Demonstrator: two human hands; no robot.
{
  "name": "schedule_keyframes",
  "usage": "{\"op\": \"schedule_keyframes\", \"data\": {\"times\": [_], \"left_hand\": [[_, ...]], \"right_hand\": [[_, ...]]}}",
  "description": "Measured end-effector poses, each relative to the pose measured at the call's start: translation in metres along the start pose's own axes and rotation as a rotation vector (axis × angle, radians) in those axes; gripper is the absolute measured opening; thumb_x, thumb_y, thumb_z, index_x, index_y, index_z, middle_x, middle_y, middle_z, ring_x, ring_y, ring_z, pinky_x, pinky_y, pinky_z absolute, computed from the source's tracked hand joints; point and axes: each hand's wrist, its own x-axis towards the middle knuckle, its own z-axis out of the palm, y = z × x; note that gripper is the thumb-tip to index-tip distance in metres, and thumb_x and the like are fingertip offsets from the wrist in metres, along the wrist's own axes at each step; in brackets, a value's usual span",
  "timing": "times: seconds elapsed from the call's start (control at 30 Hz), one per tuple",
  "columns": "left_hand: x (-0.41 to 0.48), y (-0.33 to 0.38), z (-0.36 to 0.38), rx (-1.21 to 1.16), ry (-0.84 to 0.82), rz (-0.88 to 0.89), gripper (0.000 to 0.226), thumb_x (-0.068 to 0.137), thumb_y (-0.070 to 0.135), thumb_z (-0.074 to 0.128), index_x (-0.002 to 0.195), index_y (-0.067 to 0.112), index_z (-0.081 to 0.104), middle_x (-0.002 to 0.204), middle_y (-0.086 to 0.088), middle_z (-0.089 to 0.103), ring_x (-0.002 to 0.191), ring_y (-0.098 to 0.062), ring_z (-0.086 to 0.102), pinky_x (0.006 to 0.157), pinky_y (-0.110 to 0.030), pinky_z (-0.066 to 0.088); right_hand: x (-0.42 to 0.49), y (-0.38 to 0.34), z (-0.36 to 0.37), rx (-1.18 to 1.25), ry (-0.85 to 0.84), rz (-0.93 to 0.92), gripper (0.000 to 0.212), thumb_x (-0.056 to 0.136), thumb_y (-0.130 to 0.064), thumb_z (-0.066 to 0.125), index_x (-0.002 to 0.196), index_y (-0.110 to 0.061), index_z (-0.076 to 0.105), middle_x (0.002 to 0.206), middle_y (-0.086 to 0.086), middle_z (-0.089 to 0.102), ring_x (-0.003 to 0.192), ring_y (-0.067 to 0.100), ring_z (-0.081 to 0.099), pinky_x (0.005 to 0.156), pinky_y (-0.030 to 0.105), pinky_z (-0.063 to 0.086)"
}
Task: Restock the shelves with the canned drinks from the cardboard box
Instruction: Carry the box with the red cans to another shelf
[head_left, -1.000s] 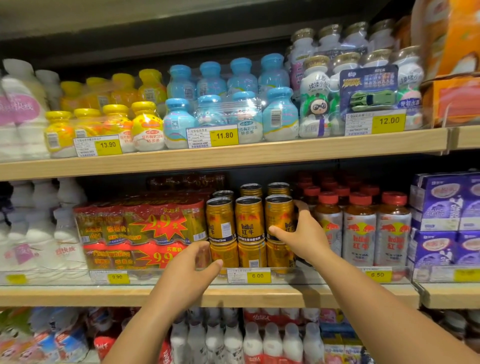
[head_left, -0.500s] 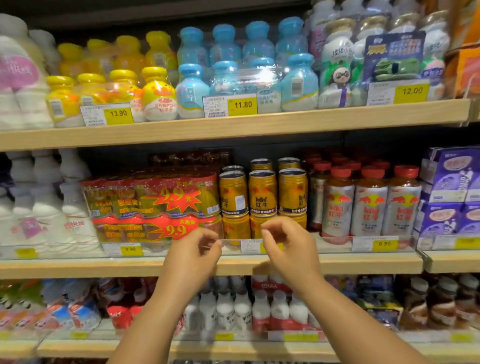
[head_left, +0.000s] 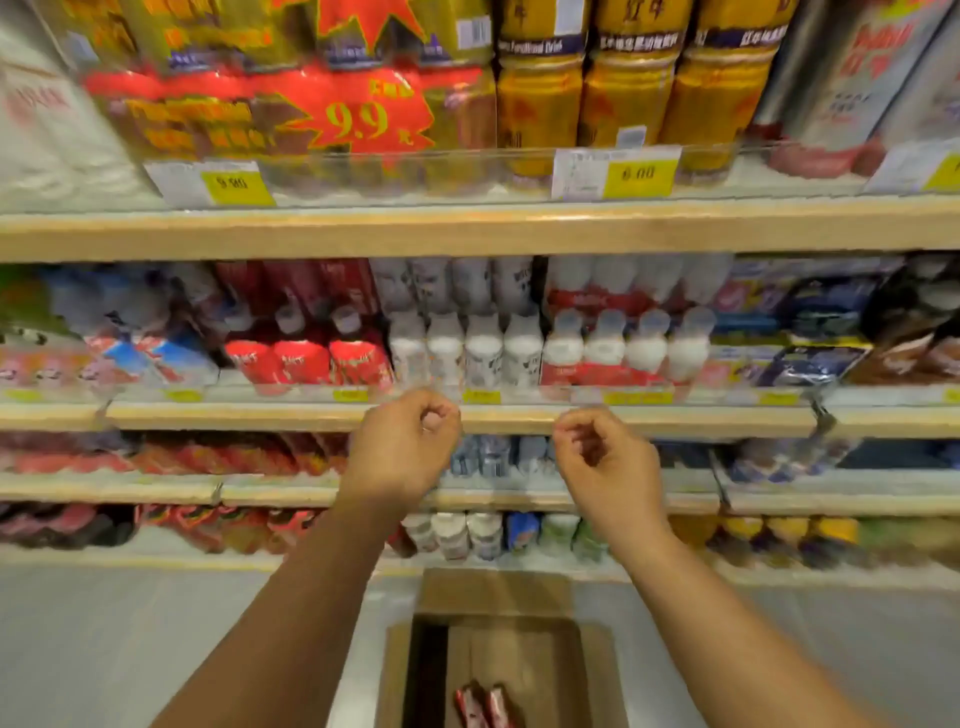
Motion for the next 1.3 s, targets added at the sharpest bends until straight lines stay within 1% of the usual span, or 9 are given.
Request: {"op": "schedule_keyframes", "data": {"times": [0.1, 0.2, 0.3, 0.47, 0.57, 0.7, 0.93, 1.1, 1.3], "left_hand": [[-0.012, -0.042, 0.037, 0.085, -0.07, -0.022, 0.02, 0.084, 0.028, 0.046, 0.065, 0.026, 0.05, 0.061, 0.0, 0.059, 0.067, -0.025, 0.065, 0.058, -0.029, 0.048], [-0.032, -0.093, 0.076, 0.144, -0.114, -0.145, 0.015, 0.088, 0.029, 0.053, 0.075, 0.025, 0.058, 0.063, 0.013, 0.057, 0.059, -0.002, 0.06, 0.051, -0.013, 0.037], [-0.058, -0.154, 0.118, 0.15, -0.131, -0.283, 0.016, 0.088, 0.028, 0.056, 0.101, 0.02, 0.061, 0.09, 0.004, 0.066, 0.079, -0.017, 0.061, 0.068, -0.027, 0.042], [-0.103, -0.27, 0.202, 0.28, -0.244, -0.518, 0.045, 0.09, 0.031, 0.056, 0.132, 0.02, 0.044, 0.133, -0.005, 0.056, 0.109, -0.027, 0.06, 0.089, -0.04, 0.049], [-0.121, -0.339, 0.255, 0.363, -0.337, -0.602, 0.057, 0.091, 0.033, 0.053, 0.142, 0.021, 0.03, 0.142, -0.008, 0.048, 0.118, -0.032, 0.056, 0.094, -0.044, 0.048], [-0.138, -0.435, 0.325, 0.462, -0.45, -0.601, 0.065, 0.094, 0.033, 0.047, 0.148, 0.025, 0.011, 0.146, -0.01, 0.039, 0.119, -0.034, 0.054, 0.094, -0.045, 0.047], [-0.146, -0.564, 0.421, 0.557, -0.479, -0.667, 0.066, 0.096, 0.025, 0.039, 0.148, 0.024, -0.002, 0.144, -0.015, 0.035, 0.113, -0.039, 0.055, 0.093, -0.048, 0.048], [-0.14, -0.603, 0.446, 0.629, -0.404, -0.644, 0.081, 0.095, 0.009, 0.039, 0.144, 0.033, -0.02, 0.123, -0.023, 0.049, 0.102, -0.04, 0.058, 0.089, -0.048, 0.047], [-0.142, -0.584, 0.428, 0.492, -0.364, -0.591, 0.094, 0.091, 0.01, 0.051, 0.142, 0.04, -0.022, 0.094, -0.023, 0.062, 0.07, -0.028, 0.057, 0.066, -0.041, 0.047]], "right_hand": [[-0.028, 0.054, 0.015, -0.003, -0.044, 0.116, 0.012, 0.087, -0.003, 0.056, 0.081, -0.013, 0.061, 0.064, -0.011, 0.053, 0.056, -0.002, 0.05, 0.055, 0.009, 0.038], [-0.061, 0.118, 0.031, -0.109, -0.098, 0.253, 0.018, 0.085, -0.005, 0.06, 0.078, -0.022, 0.06, 0.062, -0.015, 0.053, 0.056, -0.001, 0.051, 0.058, 0.009, 0.039], [-0.096, 0.19, 0.045, -0.121, -0.149, 0.458, 0.025, 0.08, -0.012, 0.066, 0.082, -0.034, 0.055, 0.073, -0.011, 0.061, 0.069, 0.011, 0.062, 0.07, 0.031, 0.051], [-0.152, 0.313, 0.063, -0.34, -0.367, 0.674, 0.032, 0.084, -0.031, 0.064, 0.113, -0.02, 0.055, 0.101, -0.004, 0.056, 0.096, 0.021, 0.06, 0.079, 0.027, 0.045], [-0.178, 0.389, 0.084, -0.474, -0.454, 0.779, 0.048, 0.087, -0.037, 0.059, 0.13, -0.02, 0.046, 0.128, 0.008, 0.044, 0.11, 0.028, 0.056, 0.09, 0.029, 0.044], [-0.207, 0.49, 0.115, -0.622, -0.552, 0.83, 0.061, 0.088, -0.043, 0.051, 0.142, -0.033, 0.024, 0.134, 0.013, 0.039, 0.113, 0.036, 0.051, 0.094, 0.038, 0.048], [-0.24, 0.624, 0.162, -0.593, -0.476, 0.804, 0.075, 0.096, -0.033, 0.045, 0.145, -0.038, -0.011, 0.135, 0.017, 0.041, 0.101, 0.035, 0.058, 0.079, 0.04, 0.047], [-0.253, 0.659, 0.173, -0.548, -0.394, 0.77, 0.089, 0.095, -0.013, 0.044, 0.133, -0.059, -0.022, 0.138, 0.015, 0.043, 0.107, 0.039, 0.055, 0.091, 0.047, 0.044], [-0.255, 0.639, 0.16, -0.544, -0.369, 0.759, 0.092, 0.089, -0.002, 0.047, 0.141, -0.046, -0.014, 0.116, 0.021, 0.056, 0.097, 0.04, 0.058, 0.084, 0.047, 0.046]]}}
